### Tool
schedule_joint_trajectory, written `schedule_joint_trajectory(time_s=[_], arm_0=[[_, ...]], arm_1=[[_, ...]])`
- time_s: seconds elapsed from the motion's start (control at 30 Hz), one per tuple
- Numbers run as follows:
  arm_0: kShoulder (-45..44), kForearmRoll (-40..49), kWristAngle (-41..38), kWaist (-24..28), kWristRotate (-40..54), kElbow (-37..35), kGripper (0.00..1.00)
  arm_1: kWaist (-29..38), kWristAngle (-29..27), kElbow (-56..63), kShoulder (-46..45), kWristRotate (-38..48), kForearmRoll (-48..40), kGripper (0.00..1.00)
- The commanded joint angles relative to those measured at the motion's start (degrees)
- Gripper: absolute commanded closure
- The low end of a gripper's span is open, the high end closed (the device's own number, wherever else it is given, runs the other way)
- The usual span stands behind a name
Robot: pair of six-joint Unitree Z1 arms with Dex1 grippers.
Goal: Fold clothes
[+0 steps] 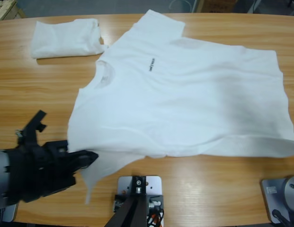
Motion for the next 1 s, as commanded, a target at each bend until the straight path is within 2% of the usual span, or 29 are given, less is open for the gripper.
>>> schedule_joint_trajectory(time_s=[0.03,0.17,0.23,0.4,0.53,0.6,0.73,1.0], arm_0=[[-2.8,4.2,-2.3,-2.7,-4.8,-2.2,1.0],[-2.6,5.3,-2.1,-3.1,-5.3,-3.7,1.0],[-1.9,4.9,-2.0,-1.4,-5.4,-3.7,1.0],[-1.1,2.9,-4.7,9.8,-3.8,-3.7,1.0],[0.3,0.0,-7.9,19.3,1.3,-3.3,1.0],[2.3,-4.1,-9.3,23.1,5.0,-3.4,1.0],[9.4,-13.2,-14.0,27.4,11.3,-5.4,1.0],[18.6,-15.2,-21.7,33.1,18.0,-9.4,1.0]], arm_1=[[0.6,0.9,-4.1,-6.0,0.4,8.2,1.0],[0.7,1.3,-5.1,-7.1,0.3,7.3,1.0],[0.7,1.0,-5.2,-7.1,-0.2,5.0,1.0],[0.1,-0.8,-6.5,-1.9,-3.1,-1.0,1.0],[-1.7,-2.2,-9.5,1.4,-4.3,-2.4,1.0],[-2.6,-2.7,-11.1,3.0,-5.3,-2.6,1.0],[-3.9,-5.7,-12.9,5.7,-5.9,-2.6,1.0],[-7.6,-8.8,-13.0,12.0,-7.0,-5.2,1.0]])
